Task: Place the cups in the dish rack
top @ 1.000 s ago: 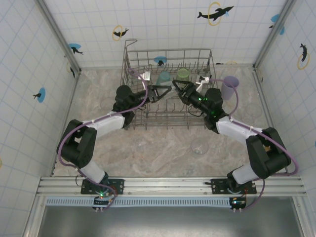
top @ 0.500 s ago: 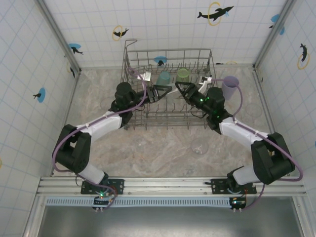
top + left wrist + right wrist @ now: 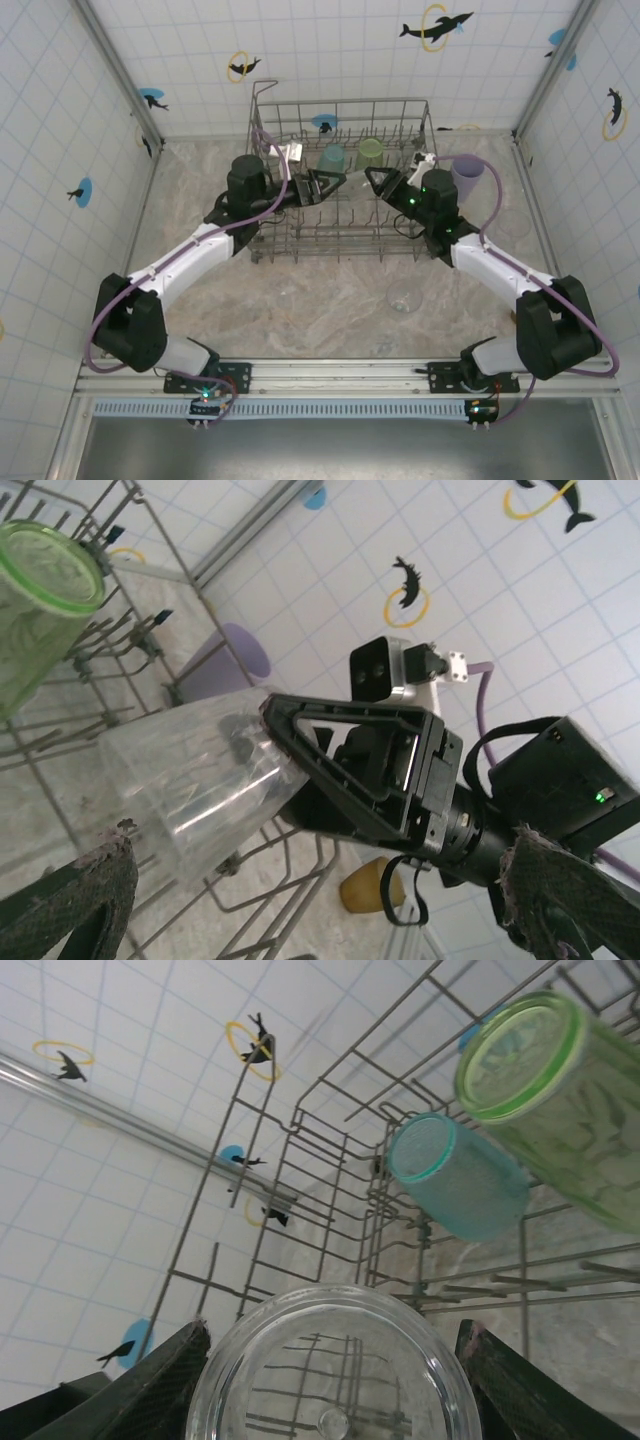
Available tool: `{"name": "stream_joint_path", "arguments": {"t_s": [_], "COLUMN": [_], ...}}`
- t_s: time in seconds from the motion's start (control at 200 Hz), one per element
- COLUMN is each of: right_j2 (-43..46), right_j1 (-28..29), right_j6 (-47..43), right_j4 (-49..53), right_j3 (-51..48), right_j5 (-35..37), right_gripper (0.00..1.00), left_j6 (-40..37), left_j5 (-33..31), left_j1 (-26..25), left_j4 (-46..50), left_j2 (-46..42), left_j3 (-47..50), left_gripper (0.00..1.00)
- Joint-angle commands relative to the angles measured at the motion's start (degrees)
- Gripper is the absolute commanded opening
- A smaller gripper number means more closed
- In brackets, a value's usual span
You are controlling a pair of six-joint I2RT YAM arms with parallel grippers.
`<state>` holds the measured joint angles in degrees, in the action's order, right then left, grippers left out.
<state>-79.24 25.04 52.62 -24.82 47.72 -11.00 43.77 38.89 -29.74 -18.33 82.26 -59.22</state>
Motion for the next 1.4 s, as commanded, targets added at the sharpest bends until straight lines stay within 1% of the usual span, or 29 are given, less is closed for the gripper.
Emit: {"name": "stream_joint_path", "arguments": {"t_s": [0.0, 0.25, 0.26, 0.275, 0.375, 0.455, 0.525, 0.606, 0.771, 0.976, 0.991, 1.011, 1.091, 1.211, 1.226, 1.251, 1.396], "right_j2": [1.6, 1.0, 1.0, 0.9, 0.3, -0.3, -1.0, -2.0, -4.7, -9.2, -9.6, -10.0, -11.9, -14.7, -15.1, -15.6, -18.6], "right_j1": [-1.0, -3.2, -3.2, -3.4, -3.9, -4.1, -4.3, -4.5, -4.7, -5.0, -4.9, -5.0, -5.0, -5.0, -5.0, -5.0, -5.0], "right_j6": [-3.3, -9.0, -9.3, -9.8, -13.3, -16.3, -18.6, -20.5, -23.4, -27.1, -27.4, -27.8, -29.7, -32.4, -32.6, -32.9, -34.3], "right_j4": [1.7, 7.7, 8.0, 8.4, 11.3, 12.8, 14.1, 15.0, 16.0, 17.0, 17.1, 17.2, 17.5, 18.0, 18.1, 18.1, 18.0], "right_j3": [3.0, 7.6, 7.9, 8.2, 10.4, 12.0, 13.4, 14.8, 17.2, 21.0, 21.3, 21.9, 23.8, 27.2, 27.5, 28.0, 30.8], "right_j5": [2.3, 5.5, 5.7, 6.0, 8.9, 11.4, 13.7, 15.5, 18.9, 24.2, 24.5, 25.0, 27.2, 30.0, 30.3, 30.7, 32.4], "right_gripper": [0.49, 0.49, 0.49, 0.49, 0.49, 0.49, 0.49, 0.49, 0.49, 0.49, 0.48, 0.49, 0.48, 0.48, 0.48, 0.48, 0.48], "left_j6": [-4.5, -10.5, -10.8, -11.1, -14.1, -18.0, -20.5, -23.6, -27.7, -27.9, -27.8, -29.6, -30.0, -28.8, -28.8, -26.7, -24.9], "left_j5": [-2.2, -5.0, -5.1, -5.1, -6.1, -10.0, -14.2, -15.6, -21.7, -24.0, -24.3, -24.5, -25.1, -26.7, -26.7, -26.4, -25.3], "left_j1": [1.1, 4.8, 6.3, 6.8, 8.4, 8.7, 8.7, 8.8, 8.8, 8.8, 8.8, 8.8, 8.8, 9.0, 9.0, 9.1, 10.0], "left_j4": [6.3, 14.2, 14.5, 15.0, 18.3, 21.7, 22.0, 21.3, 22.3, 20.9, 20.9, 20.9, 20.5, 20.0, 19.6, 19.0, 16.9], "left_j2": [-2.1, -4.8, -4.9, -5.0, -5.2, -5.7, -7.3, -9.1, -10.5, -11.7, -11.9, -12.0, -12.5, -13.8, -14.0, -14.5, -15.9], "left_j3": [-1.9, -2.3, -2.5, -2.7, -4.3, -5.5, -4.5, -3.0, -1.0, 2.8, 4.1, 4.7, 6.3, 7.6, 7.9, 8.4, 10.0], "left_gripper": [0.97, 0.97, 0.97, 0.97, 0.97, 0.97, 0.97, 0.97, 0.97, 0.97, 0.97, 0.97, 0.97, 0.97, 0.97, 0.97, 0.97]}}
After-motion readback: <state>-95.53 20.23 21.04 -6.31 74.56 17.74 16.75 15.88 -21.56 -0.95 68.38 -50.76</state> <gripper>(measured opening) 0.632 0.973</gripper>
